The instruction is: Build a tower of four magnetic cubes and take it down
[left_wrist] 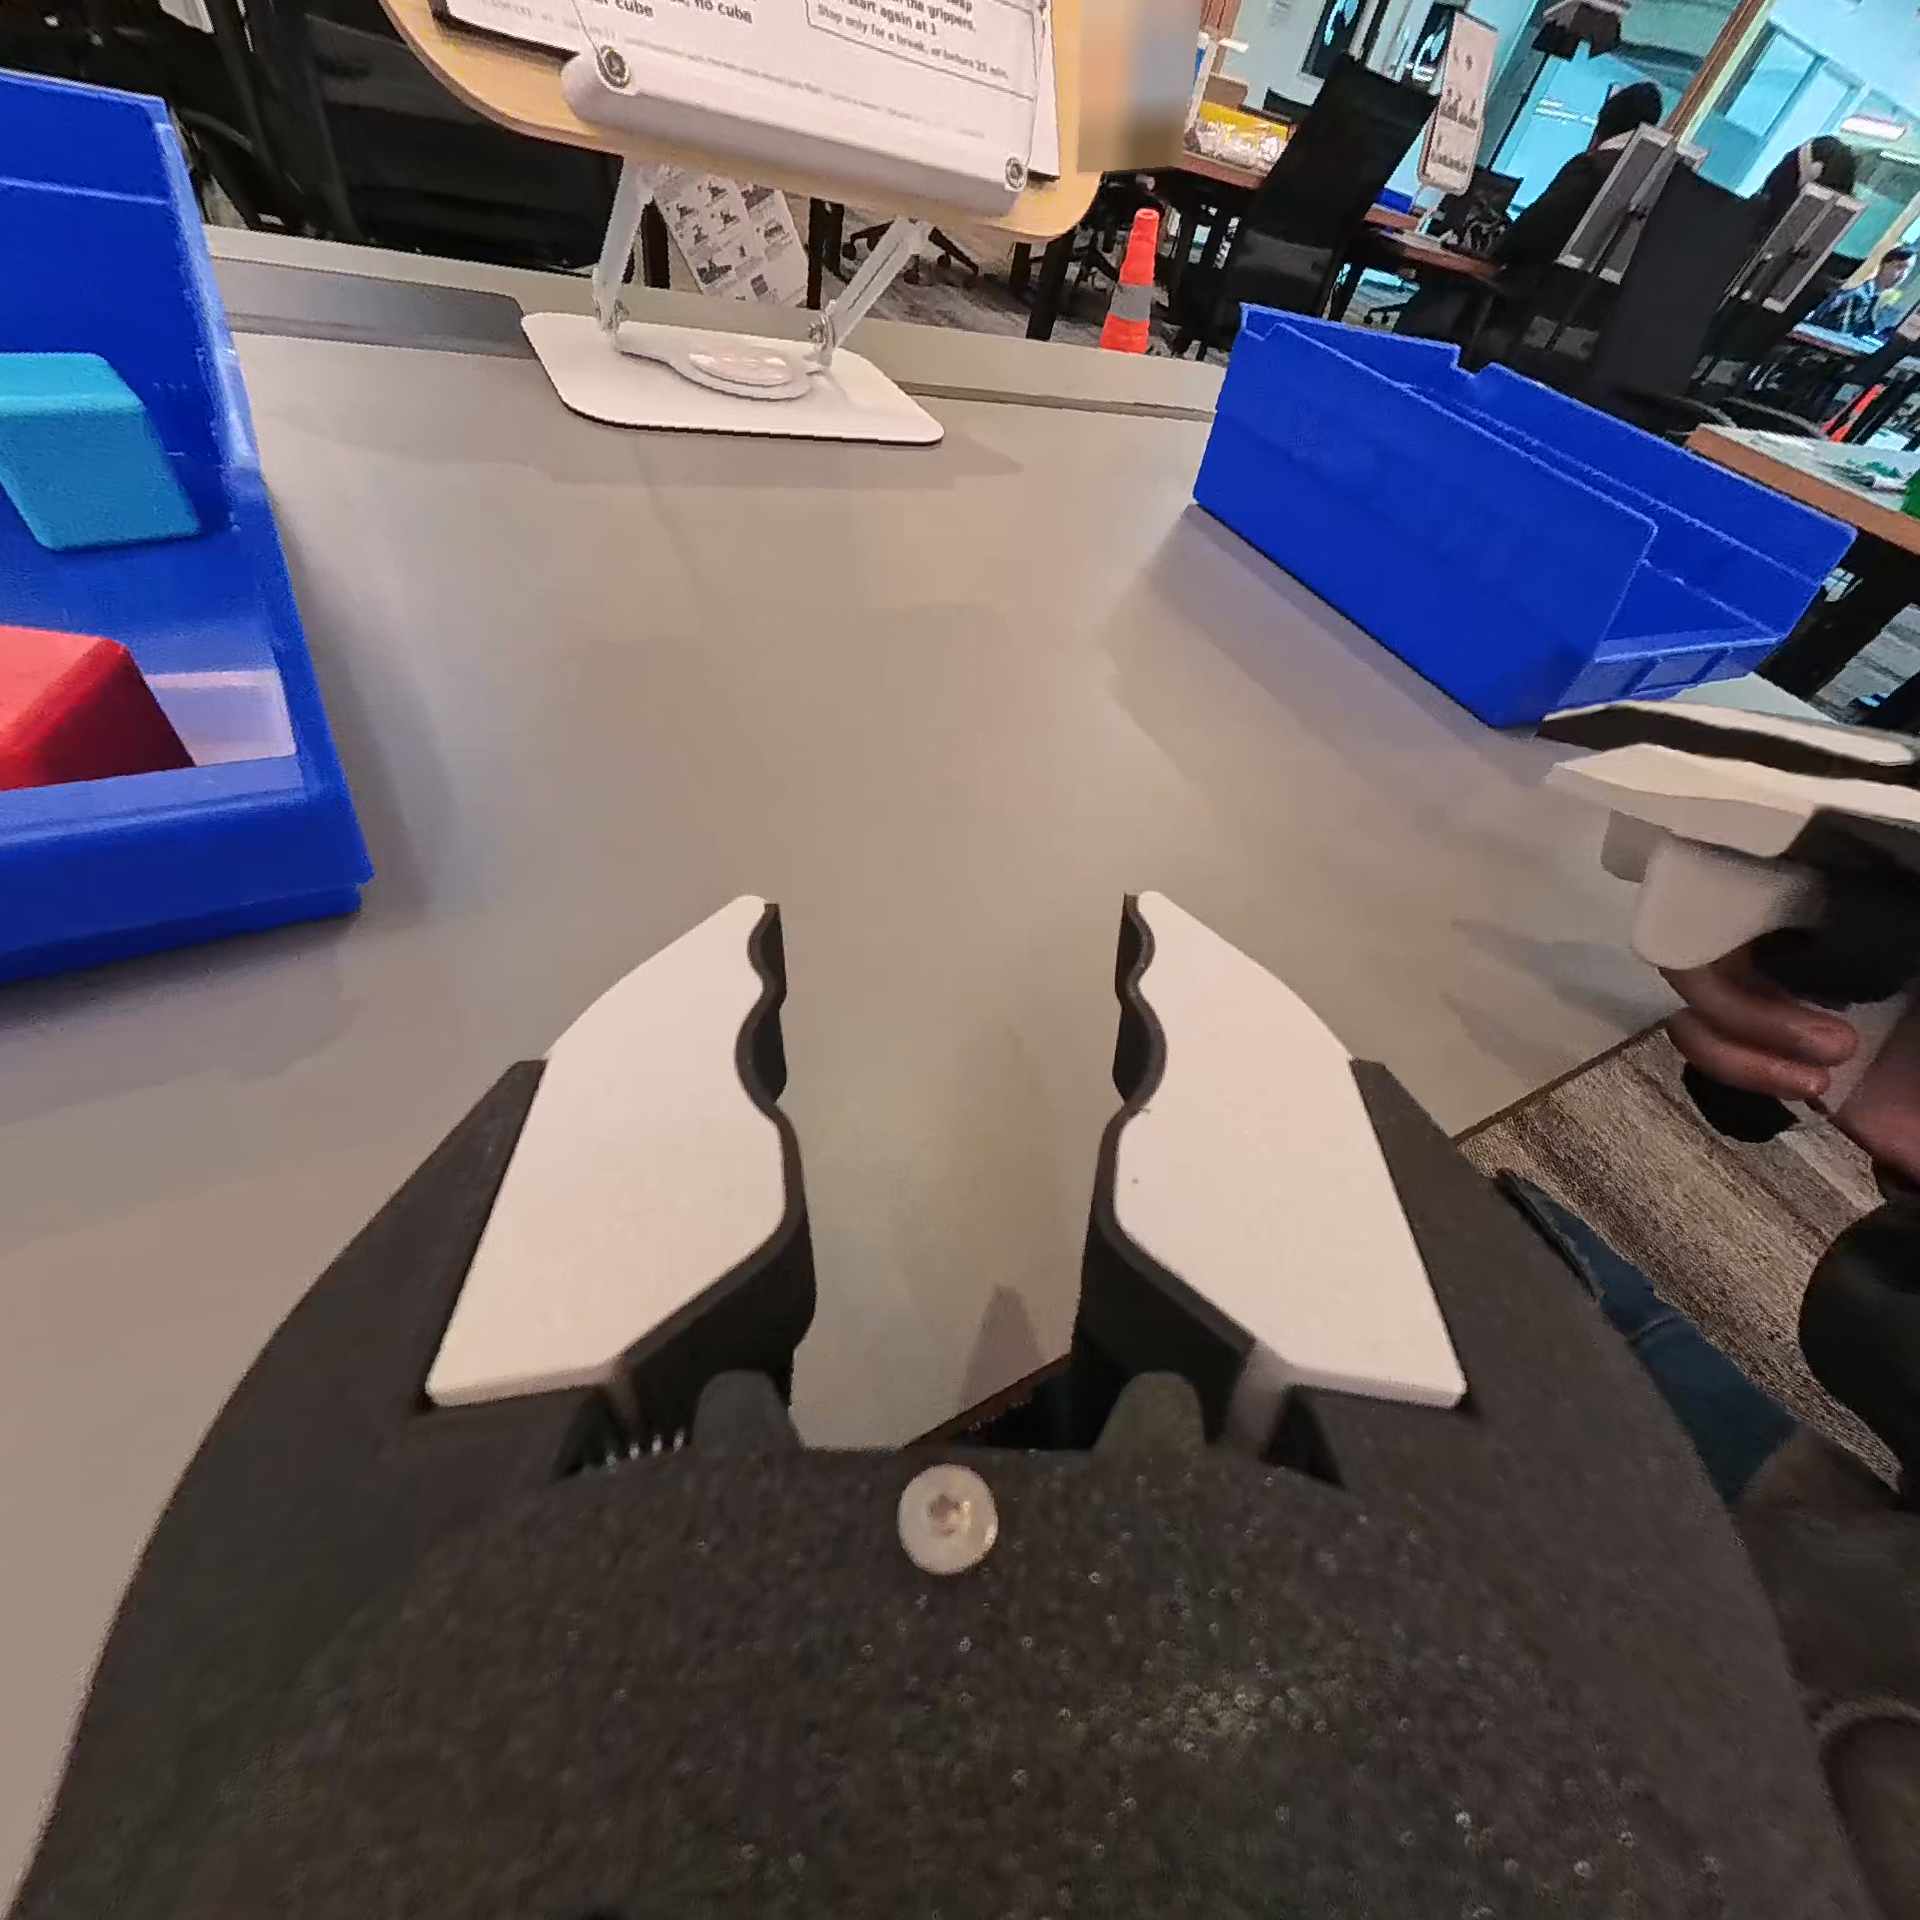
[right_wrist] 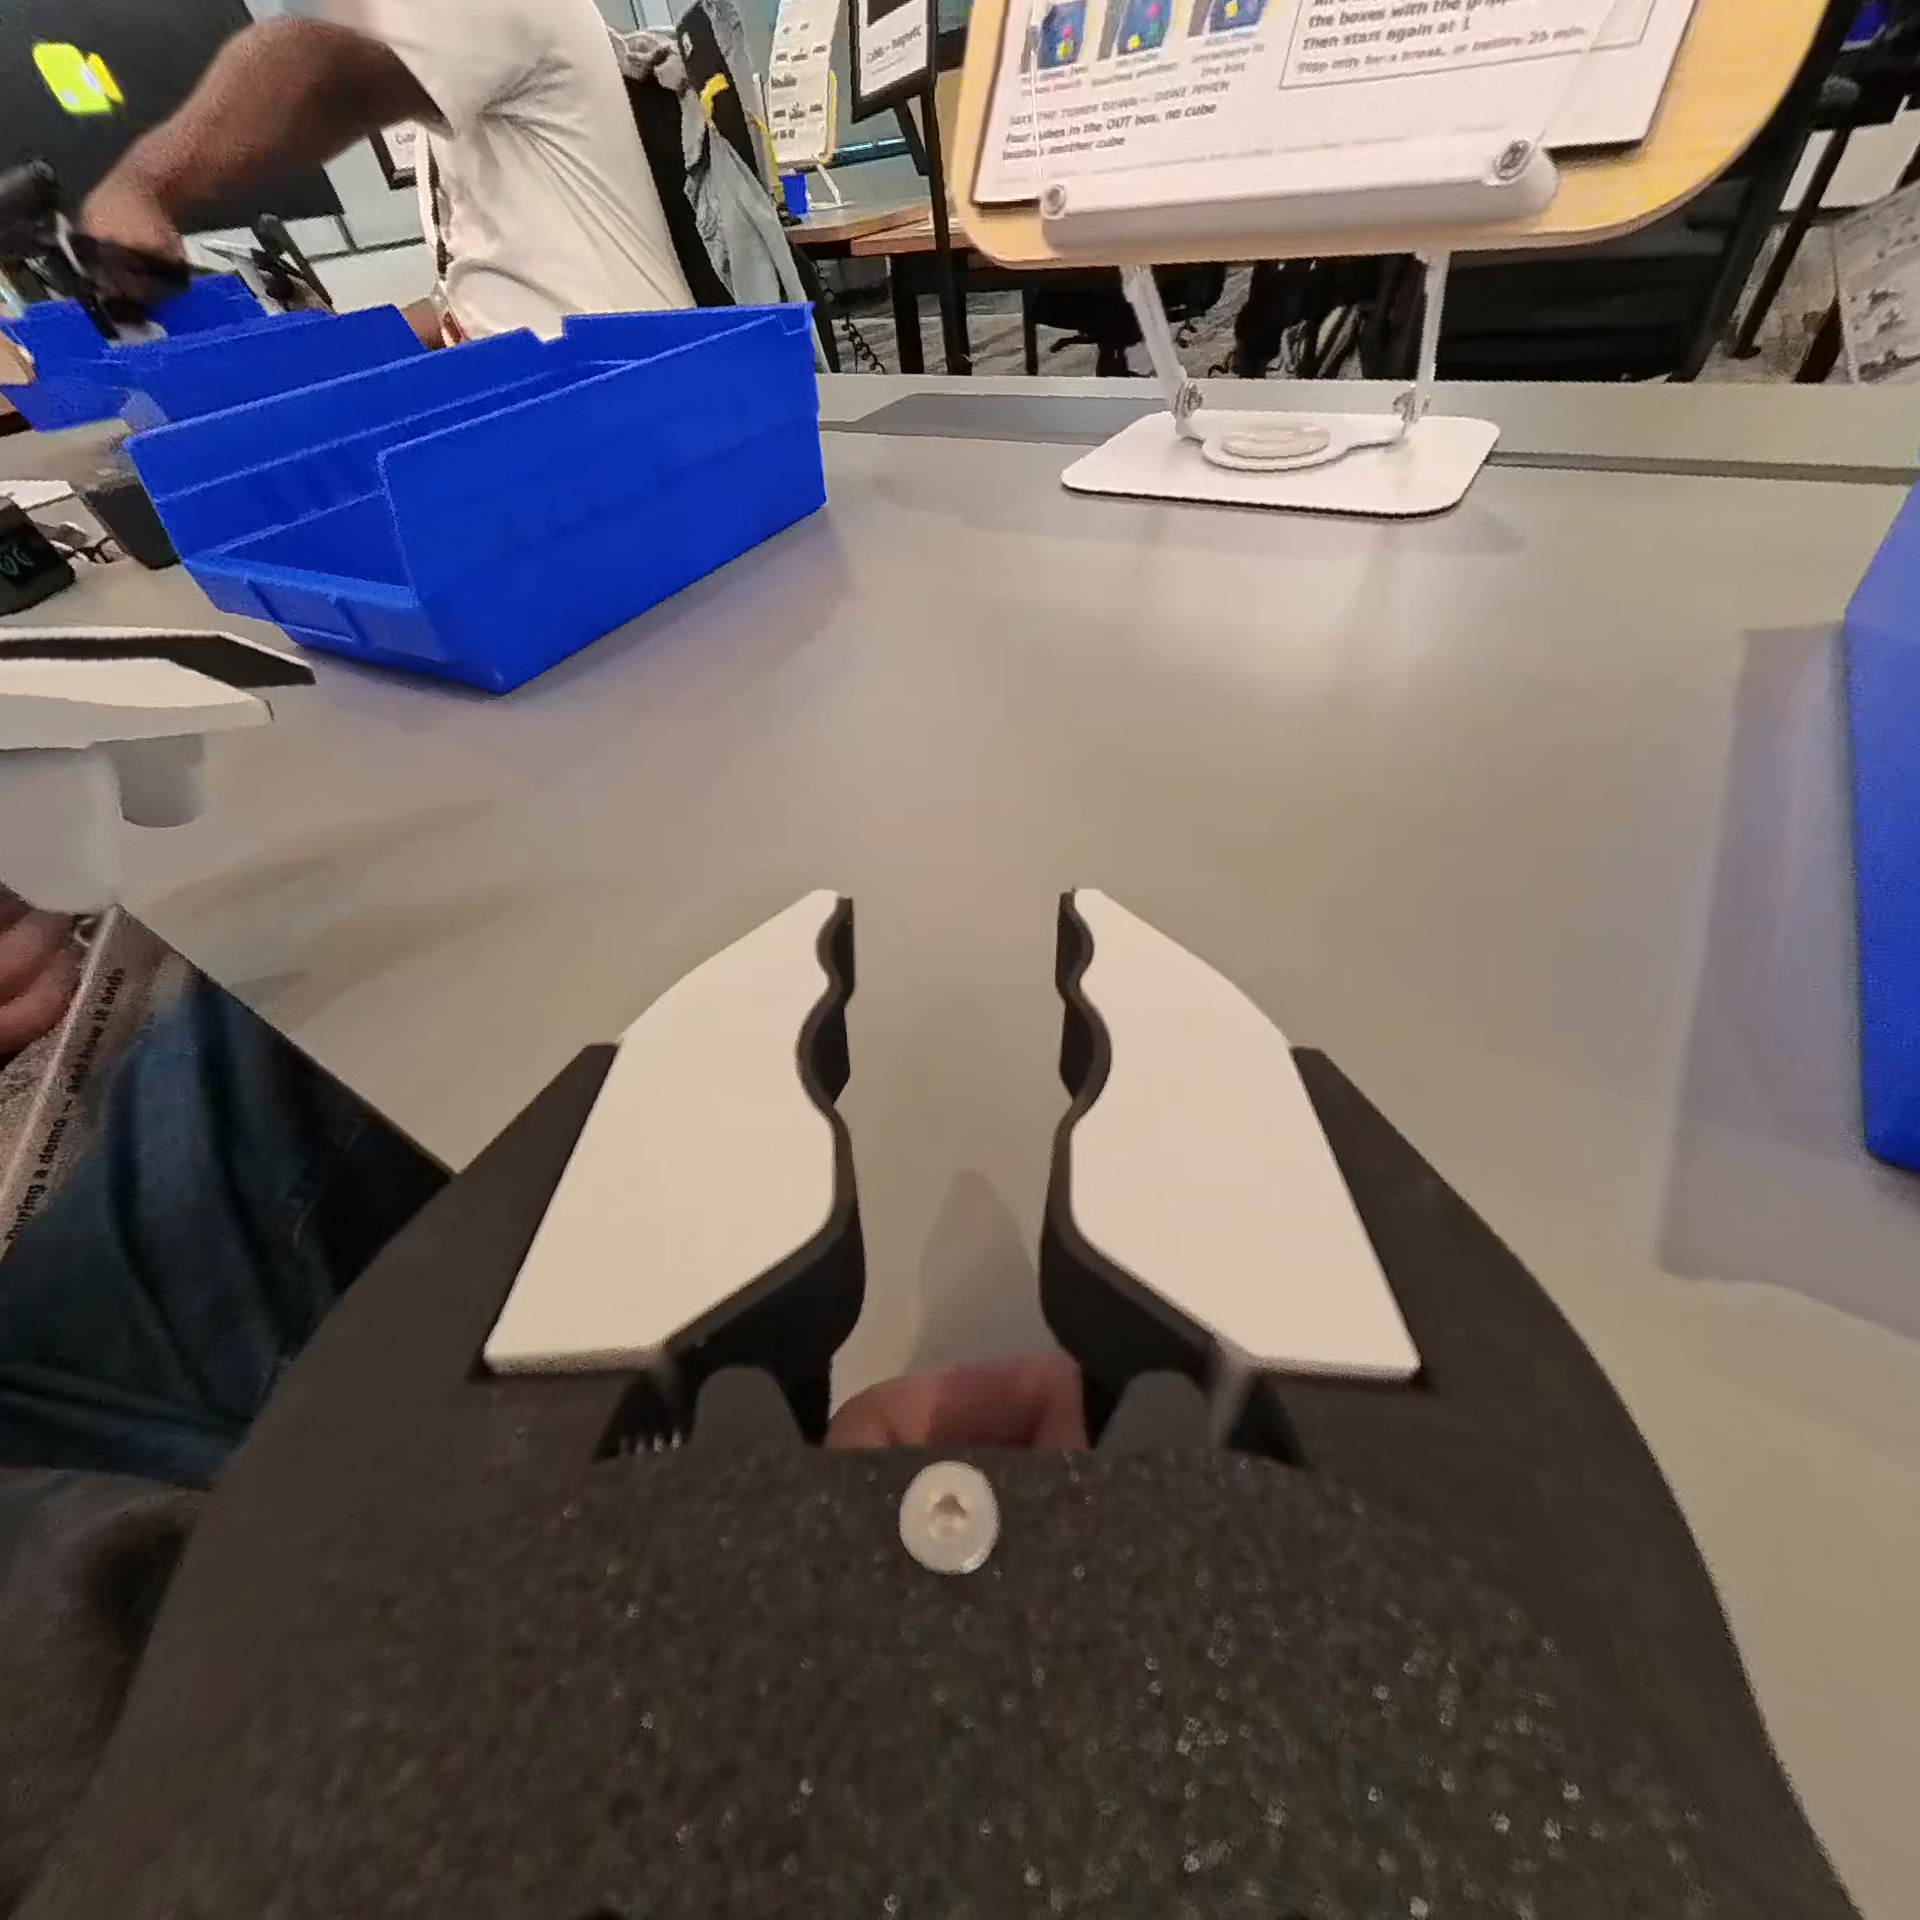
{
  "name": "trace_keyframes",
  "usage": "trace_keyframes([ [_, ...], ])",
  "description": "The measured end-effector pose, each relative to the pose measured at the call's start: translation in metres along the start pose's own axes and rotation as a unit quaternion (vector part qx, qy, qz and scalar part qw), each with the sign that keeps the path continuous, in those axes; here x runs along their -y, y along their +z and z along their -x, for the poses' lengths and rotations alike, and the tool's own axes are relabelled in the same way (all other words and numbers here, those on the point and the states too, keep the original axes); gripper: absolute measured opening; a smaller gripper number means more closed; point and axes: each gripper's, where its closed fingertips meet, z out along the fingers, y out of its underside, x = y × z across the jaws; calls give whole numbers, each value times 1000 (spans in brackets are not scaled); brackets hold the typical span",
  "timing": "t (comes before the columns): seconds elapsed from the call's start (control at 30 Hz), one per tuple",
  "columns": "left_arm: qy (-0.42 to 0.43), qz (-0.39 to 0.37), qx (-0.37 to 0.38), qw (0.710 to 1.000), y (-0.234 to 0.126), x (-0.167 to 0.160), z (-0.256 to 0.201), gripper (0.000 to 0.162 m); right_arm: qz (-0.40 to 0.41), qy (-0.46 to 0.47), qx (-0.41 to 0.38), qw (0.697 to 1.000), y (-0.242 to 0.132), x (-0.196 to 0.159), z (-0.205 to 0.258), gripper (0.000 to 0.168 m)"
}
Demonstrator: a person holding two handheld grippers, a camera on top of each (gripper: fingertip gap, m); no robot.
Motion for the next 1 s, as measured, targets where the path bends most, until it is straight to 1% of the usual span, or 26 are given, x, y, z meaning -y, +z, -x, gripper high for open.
trace_keyframes([
  [0.23,14,19,-2,1000,3,-6,-2,60,24,6,16,1000,5,-11,6,38],
  [0.37,47,14,3,999,1,2,3,55,28,-1,20,999,6,-12,9,36],
  [0.43,72,-1,26,997,-6,21,18,55,25,-2,26,999,5,-11,11,35],
  [0.5,94,-24,60,993,-17,55,43,56,25,-1,32,999,5,-11,13,33],
  [0.53,101,-23,71,992,-21,71,55,56,26,-1,34,999,5,-12,14,33],
  [0.57,111,-7,71,991,-23,84,67,56,26,-1,31,999,5,-12,13,33],
  [0.6,124,27,69,990,-22,90,81,56,24,-1,31,999,5,-11,12,33],
  [0.67,156,122,100,975,-19,94,121,59,21,1,34,999,4,-9,13,33],
  [0.7,165,166,114,965,-17,93,141,65,19,3,34,999,3,-9,12,32],
  [0.73,160,211,112,958,-11,88,155,65,18,5,35,999,2,-8,12,32],
  [0.8,130,269,113,948,7,81,178,65,18,10,37,999,2,-8,12,32],
  [0.87,98,334,96,933,25,61,189,63,18,10,38,999,2,-8,12,32],
  [0.93,74,401,103,907,34,40,201,64,18,7,38,999,1,-8,12,32],
  [1.0,44,437,90,894,42,23,203,62,20,3,36,999,0,-8,12,32],
])
